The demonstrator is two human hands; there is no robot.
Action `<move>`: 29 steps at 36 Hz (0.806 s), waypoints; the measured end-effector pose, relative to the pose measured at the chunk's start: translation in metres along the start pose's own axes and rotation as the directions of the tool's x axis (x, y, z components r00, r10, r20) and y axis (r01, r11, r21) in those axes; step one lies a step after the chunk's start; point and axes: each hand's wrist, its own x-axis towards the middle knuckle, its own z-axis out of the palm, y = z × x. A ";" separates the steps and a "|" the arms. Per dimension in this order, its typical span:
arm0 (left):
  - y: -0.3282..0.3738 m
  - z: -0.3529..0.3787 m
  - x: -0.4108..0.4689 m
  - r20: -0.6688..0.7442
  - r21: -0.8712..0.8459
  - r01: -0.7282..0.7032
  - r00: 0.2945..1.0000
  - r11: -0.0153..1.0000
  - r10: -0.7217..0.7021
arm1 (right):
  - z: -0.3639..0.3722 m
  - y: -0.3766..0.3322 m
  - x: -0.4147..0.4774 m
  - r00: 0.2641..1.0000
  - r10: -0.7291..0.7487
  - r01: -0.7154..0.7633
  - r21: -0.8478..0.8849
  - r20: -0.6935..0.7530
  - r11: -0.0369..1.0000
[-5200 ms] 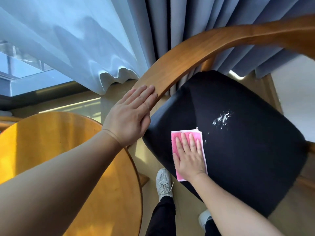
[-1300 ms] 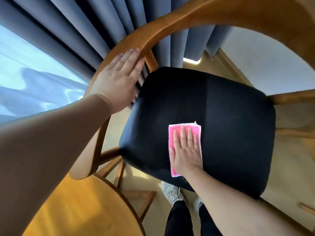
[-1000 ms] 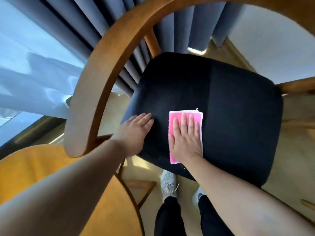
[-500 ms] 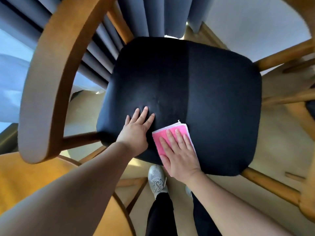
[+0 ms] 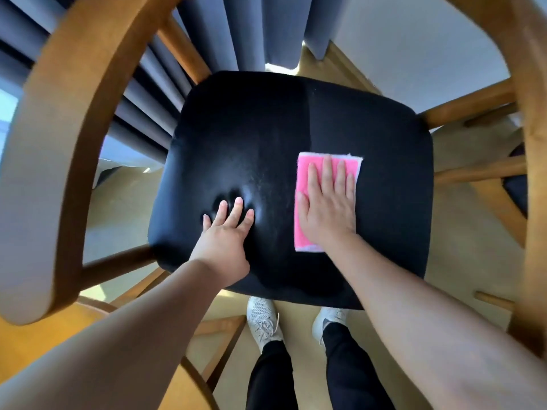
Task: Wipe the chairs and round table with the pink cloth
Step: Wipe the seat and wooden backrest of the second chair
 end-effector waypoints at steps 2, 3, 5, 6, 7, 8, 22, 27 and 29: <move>0.000 0.001 0.001 -0.003 0.018 -0.002 1.000 1.000 0.002 | -0.008 0.002 0.026 1.000 0.015 -0.015 -0.003 -0.023 1.000; -0.001 0.001 0.002 -0.004 0.024 -0.001 1.000 1.000 0.001 | -0.012 0.002 0.038 0.999 0.017 -0.017 -0.006 -0.034 1.000; -0.002 0.000 0.003 -0.010 0.032 -0.001 1.000 0.999 0.001 | -0.021 0.003 0.061 0.999 0.012 -0.012 -0.013 -0.050 1.000; -0.003 0.001 0.004 -0.012 0.034 -0.003 1.000 0.999 0.003 | -0.025 0.004 0.072 0.998 0.006 -0.007 -0.016 -0.056 1.000; -0.004 0.001 0.004 -0.012 0.034 -0.005 1.000 0.999 0.006 | -0.029 0.004 0.084 0.998 0.001 -0.002 -0.017 -0.061 1.000; -0.004 0.001 0.004 -0.010 0.031 -0.007 1.000 0.999 0.008 | -0.033 0.005 0.097 0.998 0.000 -0.001 -0.015 -0.064 1.000; -0.006 0.004 0.007 0.004 0.011 -0.025 1.000 1.000 0.025 | -0.070 0.018 0.173 0.987 -0.099 0.094 -0.041 -0.124 0.995; -0.004 0.005 0.006 0.016 -0.005 -0.024 1.000 1.000 0.024 | -0.068 0.046 0.168 0.987 -0.068 0.064 -0.028 -0.147 0.998; -0.003 0.007 0.006 0.011 -0.002 -0.020 1.000 1.000 0.020 | -0.067 0.056 0.162 0.987 -0.048 0.046 -0.020 -0.150 0.999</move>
